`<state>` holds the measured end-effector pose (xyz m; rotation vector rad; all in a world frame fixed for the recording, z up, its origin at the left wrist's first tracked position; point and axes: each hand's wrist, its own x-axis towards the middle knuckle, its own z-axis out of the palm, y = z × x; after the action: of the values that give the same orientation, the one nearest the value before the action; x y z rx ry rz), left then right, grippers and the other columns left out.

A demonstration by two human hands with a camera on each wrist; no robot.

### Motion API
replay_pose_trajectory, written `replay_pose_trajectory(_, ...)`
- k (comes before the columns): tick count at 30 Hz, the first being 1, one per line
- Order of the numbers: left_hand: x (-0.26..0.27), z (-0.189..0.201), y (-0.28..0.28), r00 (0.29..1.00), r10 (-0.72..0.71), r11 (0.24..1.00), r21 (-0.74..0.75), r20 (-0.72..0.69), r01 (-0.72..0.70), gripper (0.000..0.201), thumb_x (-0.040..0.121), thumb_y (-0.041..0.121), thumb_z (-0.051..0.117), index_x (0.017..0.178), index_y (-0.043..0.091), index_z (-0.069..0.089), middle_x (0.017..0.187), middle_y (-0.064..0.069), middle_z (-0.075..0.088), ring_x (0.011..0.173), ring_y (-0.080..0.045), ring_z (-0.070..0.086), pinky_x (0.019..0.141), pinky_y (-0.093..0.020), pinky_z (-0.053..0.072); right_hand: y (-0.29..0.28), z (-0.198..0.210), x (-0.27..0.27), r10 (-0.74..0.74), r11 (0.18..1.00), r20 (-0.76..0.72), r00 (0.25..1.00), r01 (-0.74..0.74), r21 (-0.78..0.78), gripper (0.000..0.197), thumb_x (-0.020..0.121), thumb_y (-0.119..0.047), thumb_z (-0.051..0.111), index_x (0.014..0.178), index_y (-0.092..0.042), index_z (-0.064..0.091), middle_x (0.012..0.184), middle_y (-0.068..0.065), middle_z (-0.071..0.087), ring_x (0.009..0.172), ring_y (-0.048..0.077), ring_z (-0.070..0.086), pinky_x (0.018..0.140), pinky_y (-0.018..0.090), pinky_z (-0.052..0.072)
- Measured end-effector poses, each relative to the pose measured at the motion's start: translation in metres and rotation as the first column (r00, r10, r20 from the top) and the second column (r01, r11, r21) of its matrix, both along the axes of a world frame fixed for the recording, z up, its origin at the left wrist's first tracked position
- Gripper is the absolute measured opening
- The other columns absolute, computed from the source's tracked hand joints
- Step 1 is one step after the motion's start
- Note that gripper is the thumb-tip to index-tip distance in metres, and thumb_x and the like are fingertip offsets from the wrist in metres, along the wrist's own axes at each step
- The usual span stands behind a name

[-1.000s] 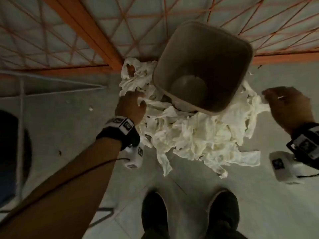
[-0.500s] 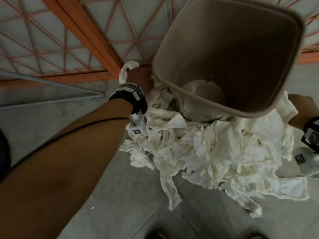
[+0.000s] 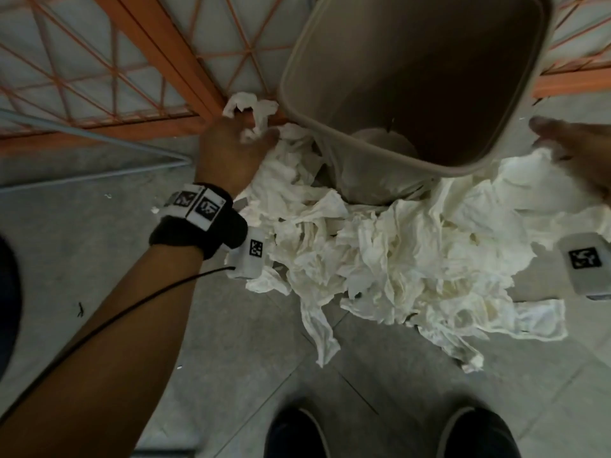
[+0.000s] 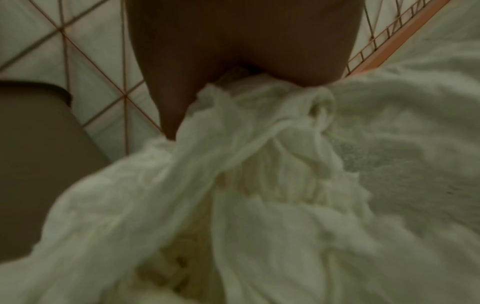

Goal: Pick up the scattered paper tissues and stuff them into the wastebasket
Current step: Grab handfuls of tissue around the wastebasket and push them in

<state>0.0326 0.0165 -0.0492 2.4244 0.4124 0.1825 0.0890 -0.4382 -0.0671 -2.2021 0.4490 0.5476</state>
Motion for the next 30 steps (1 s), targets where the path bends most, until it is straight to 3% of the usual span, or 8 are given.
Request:
replay_pose_trajectory(4,-0.019,-0.03,-0.012,0.91,-0.177,0.962,0.13,-0.374,0.241,0.044,0.08,0.034,0.071,0.116,0.014,0.056,0.113,-0.004,0.06,0.103,-0.022,0.057,0.088,-0.03,0.045,0.057,0.032,-0.022,0.274,0.955,-0.108,0.956,-0.283,-0.082,0.038,0.063,-0.065,0.075,0.097,-0.058,0.059,0.109,-0.002,0.063,0.093,0.026,0.062,0.09,0.045,0.049)
replay_pose_trajectory(8,-0.03,-0.042,-0.022,0.822,-0.246,0.932,0.108,-0.513,0.346,0.044,0.087,0.022,0.058,0.13,0.025,0.052,0.125,-0.011,0.062,0.113,-0.033,0.059,0.094,-0.037,0.05,0.067,0.029,-0.027,0.445,0.857,-0.18,0.877,-0.476,-0.196,0.012,0.075,-0.043,0.074,0.081,-0.049,0.066,0.094,-0.002,0.07,0.09,0.03,0.065,0.086,0.039,0.047)
replay_pose_trajectory(13,-0.033,-0.026,-0.018,0.958,-0.108,0.986,0.093,-0.265,0.136,0.042,0.087,0.037,0.04,0.087,0.004,0.065,0.099,-0.017,0.069,0.101,-0.034,0.063,0.083,-0.032,0.046,0.069,0.029,-0.032,0.292,0.938,-0.046,0.955,-0.296,-0.181,0.035,0.091,-0.039,0.054,0.089,-0.007,0.067,0.072,0.012,0.058,0.059,0.026,0.049,0.056,0.027,0.037)
replay_pose_trajectory(18,-0.051,0.002,-0.021,1.0,-0.006,0.999,-0.036,0.009,0.006,0.038,0.081,0.041,0.07,0.088,0.005,0.064,0.091,-0.009,0.063,0.087,-0.021,0.06,0.077,-0.029,0.046,0.065,0.049,-0.04,0.087,0.991,0.124,0.988,-0.074,-0.109,0.036,0.078,-0.049,0.065,0.072,-0.013,0.065,0.068,0.008,0.06,0.056,0.023,0.05,0.056,0.028,0.04)
replay_pose_trajectory(21,-0.061,0.013,-0.024,0.989,-0.061,0.998,-0.025,0.136,0.065,0.01,0.081,0.016,0.064,0.088,0.01,0.06,0.098,-0.017,0.062,0.086,-0.016,0.053,0.081,-0.032,0.046,0.064,0.058,-0.049,0.022,1.0,0.203,0.979,-0.019,-0.018,0.014,0.076,-0.022,0.068,0.066,-0.017,0.059,0.065,0.006,0.058,0.053,0.019,0.052,0.045,0.024,0.046)
replay_pose_trajectory(25,-0.072,0.03,-0.038,0.975,-0.09,0.988,-0.109,0.201,0.113,0.036,0.079,-0.003,0.047,0.107,0.015,0.061,0.113,0.005,0.062,0.102,-0.006,0.055,0.09,-0.013,0.043,0.062,0.071,-0.051,-0.016,0.996,0.334,0.942,-0.013,0.085,0.026,0.075,-0.006,0.061,0.061,-0.024,0.048,0.044,-0.009,0.052,0.035,0.0,0.048,0.036,0.014,0.042)
replay_pose_trajectory(27,-0.078,0.039,-0.043,0.965,-0.045,0.987,-0.135,0.259,0.082,0.039,0.078,-0.005,0.043,0.1,0.017,0.066,0.105,0.005,0.066,0.093,-0.005,0.058,0.077,-0.001,0.04,0.063,0.082,-0.051,-0.012,0.997,0.43,0.903,-0.024,0.076,0.023,0.07,-0.006,0.055,0.061,-0.025,0.045,0.054,-0.004,0.048,0.041,0.003,0.047,0.036,0.013,0.039)
replay_pose_trajectory(30,-0.081,0.061,-0.048,0.932,0.051,0.977,-0.213,0.359,0.028,0.026,0.079,0.0,0.043,0.08,0.015,0.065,0.074,-0.006,0.066,0.059,-0.006,0.051,0.054,-0.011,0.037,0.063,0.102,-0.051,0.012,0.999,0.558,0.83,-0.032,0.026,0.019,0.067,-0.01,0.049,0.064,-0.029,0.049,0.075,0.009,0.055,0.066,0.02,0.054,0.058,0.025,0.049)
